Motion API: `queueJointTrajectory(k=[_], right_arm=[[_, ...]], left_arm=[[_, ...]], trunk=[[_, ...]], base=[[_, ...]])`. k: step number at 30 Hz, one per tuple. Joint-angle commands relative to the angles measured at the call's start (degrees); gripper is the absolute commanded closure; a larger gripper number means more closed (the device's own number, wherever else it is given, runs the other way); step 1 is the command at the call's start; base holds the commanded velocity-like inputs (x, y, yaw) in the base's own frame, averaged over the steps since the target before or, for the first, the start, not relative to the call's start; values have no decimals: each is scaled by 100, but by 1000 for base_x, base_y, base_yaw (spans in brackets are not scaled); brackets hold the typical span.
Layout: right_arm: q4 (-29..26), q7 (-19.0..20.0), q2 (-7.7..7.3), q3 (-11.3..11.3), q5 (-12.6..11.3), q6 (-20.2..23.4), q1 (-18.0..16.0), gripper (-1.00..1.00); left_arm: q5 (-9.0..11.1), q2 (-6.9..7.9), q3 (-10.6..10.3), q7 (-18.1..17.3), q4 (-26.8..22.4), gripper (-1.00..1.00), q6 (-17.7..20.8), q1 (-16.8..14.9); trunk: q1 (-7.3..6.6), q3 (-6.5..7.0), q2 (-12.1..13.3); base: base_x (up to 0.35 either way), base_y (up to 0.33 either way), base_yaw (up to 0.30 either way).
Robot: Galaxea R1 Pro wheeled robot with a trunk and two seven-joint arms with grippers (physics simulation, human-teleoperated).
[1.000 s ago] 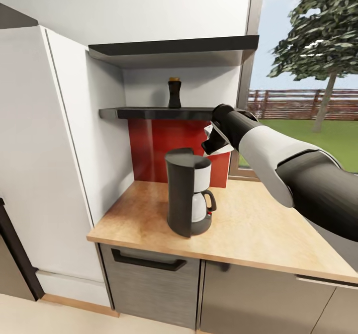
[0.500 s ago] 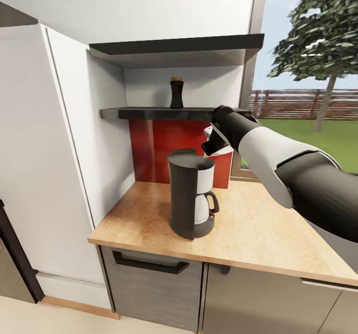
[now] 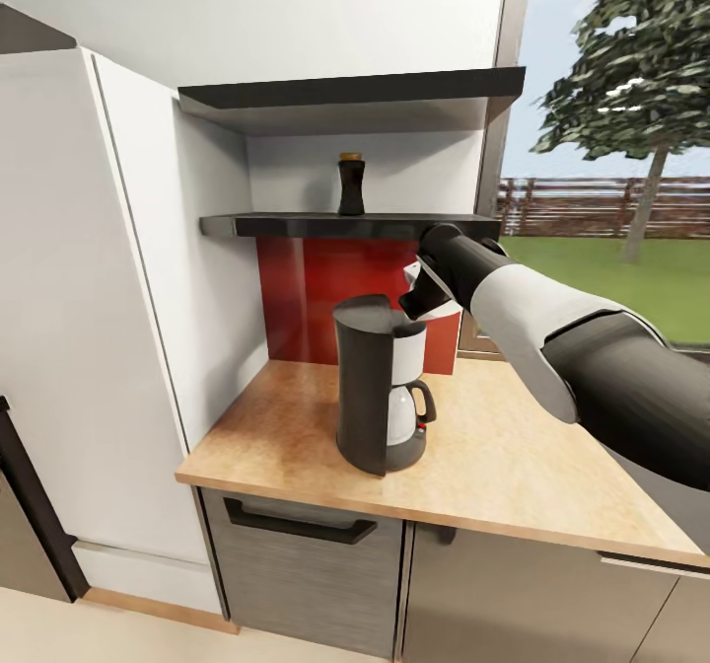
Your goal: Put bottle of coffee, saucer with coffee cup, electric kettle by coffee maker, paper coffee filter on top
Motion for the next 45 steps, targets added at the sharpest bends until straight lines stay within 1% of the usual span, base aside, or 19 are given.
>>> queueJointTrajectory(k=[1, 11, 19, 45], right_arm=[[-5, 53, 0, -3, 46, 17, 0, 100], [-5, 53, 0, -3, 46, 17, 12, 100], [-12, 53, 0, 5, 46, 17, 99, 100], [-14, 53, 0, 6, 46, 17, 105, 100]], left_arm=[[47, 0, 1, -1, -5, -100, -12, 4], [47, 7, -7, -1, -9, -100, -12, 4], [39, 5, -1, -1, -9, -100, -19, 4], [49, 8, -9, -1, -13, -100, -38, 4]], trunk=[[2, -1, -3], [2, -1, -3], [2, -1, -3], [2, -1, -3]], base=[[0, 0, 0], [36, 31, 0], [19, 16, 0], [28, 12, 0]])
